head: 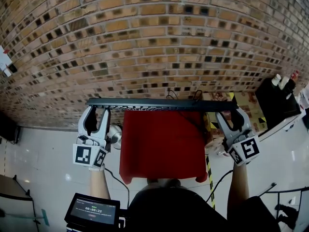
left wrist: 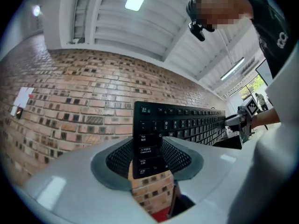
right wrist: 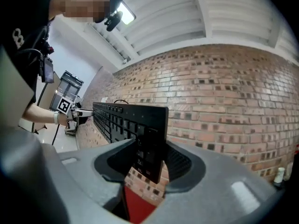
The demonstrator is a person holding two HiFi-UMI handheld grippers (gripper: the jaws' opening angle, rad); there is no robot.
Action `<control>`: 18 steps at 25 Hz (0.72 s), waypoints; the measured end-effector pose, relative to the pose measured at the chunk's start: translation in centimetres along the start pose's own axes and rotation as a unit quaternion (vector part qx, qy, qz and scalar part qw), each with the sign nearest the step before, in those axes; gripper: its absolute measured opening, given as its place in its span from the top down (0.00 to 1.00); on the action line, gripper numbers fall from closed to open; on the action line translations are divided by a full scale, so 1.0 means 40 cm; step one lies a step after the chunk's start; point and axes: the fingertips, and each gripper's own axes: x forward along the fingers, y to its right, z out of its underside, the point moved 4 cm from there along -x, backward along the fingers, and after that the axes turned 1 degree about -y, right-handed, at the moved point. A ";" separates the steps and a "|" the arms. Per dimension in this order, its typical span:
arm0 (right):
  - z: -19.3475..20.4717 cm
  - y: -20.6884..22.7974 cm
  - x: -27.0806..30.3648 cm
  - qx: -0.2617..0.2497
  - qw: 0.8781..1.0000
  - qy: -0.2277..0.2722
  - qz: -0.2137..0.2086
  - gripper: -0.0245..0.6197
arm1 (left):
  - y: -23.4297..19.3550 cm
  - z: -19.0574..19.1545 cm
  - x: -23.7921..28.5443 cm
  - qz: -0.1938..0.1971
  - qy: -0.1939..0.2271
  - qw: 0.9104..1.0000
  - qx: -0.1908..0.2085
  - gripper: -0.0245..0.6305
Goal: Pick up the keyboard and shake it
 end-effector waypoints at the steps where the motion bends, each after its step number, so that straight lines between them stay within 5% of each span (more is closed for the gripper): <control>1: 0.015 -0.002 0.001 0.005 1.000 -0.012 -0.002 0.69 | 0.000 0.022 -0.002 0.001 -0.011 1.000 -0.006 0.67; 10: 0.017 -0.018 -0.006 -0.021 1.000 -0.002 0.004 0.69 | 0.001 0.055 -0.011 0.000 -0.014 1.000 -0.016 0.67; 18: -0.183 -0.040 -0.088 -0.109 0.980 0.159 0.039 0.69 | 0.016 -0.134 -0.054 -0.007 0.129 0.991 0.031 0.66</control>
